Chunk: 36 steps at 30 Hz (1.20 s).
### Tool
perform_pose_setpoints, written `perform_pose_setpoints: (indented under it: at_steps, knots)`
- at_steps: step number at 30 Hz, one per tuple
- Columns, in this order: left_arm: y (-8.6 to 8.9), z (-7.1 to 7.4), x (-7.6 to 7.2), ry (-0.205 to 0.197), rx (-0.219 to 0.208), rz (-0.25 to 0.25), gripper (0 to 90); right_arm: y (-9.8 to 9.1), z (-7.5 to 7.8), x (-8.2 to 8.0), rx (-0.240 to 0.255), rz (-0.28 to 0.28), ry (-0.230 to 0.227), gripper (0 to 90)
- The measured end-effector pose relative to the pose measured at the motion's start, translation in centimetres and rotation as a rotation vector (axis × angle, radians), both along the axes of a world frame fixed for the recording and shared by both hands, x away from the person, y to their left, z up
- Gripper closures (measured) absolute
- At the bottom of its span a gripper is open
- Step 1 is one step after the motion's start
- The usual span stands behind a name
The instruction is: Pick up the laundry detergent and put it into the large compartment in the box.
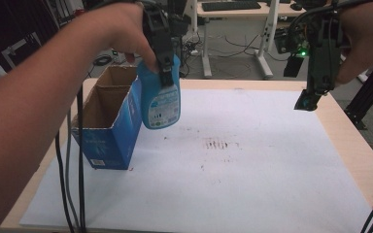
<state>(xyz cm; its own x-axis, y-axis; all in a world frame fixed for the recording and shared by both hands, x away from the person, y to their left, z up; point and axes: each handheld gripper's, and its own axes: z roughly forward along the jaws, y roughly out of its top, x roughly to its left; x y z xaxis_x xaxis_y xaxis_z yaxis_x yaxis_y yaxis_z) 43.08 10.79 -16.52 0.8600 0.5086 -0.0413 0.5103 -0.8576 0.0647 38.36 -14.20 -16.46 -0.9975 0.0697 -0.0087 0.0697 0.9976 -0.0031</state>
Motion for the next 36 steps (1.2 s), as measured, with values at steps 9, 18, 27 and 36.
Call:
perform_pose_setpoints:
  at_steps: [9,18,27,36]
  knots:
    - [3.2,3.3,0.0,-0.015,-0.045,0.114,39.9,0.5,0.2,0.2,0.000,0.018,-0.002,1.0]
    - [7.6,4.8,-0.3,-0.018,-0.042,0.261,39.9,1.1,0.0,0.4,-0.003,0.033,0.003,1.0]
    - [11.4,4.7,-0.1,-0.008,-0.024,0.394,39.9,1.6,-0.2,0.5,-0.003,0.038,0.002,1.0]
    - [14.0,3.7,0.3,-0.007,-0.039,0.553,39.9,1.7,-0.2,0.5,-0.004,0.039,0.002,1.0]
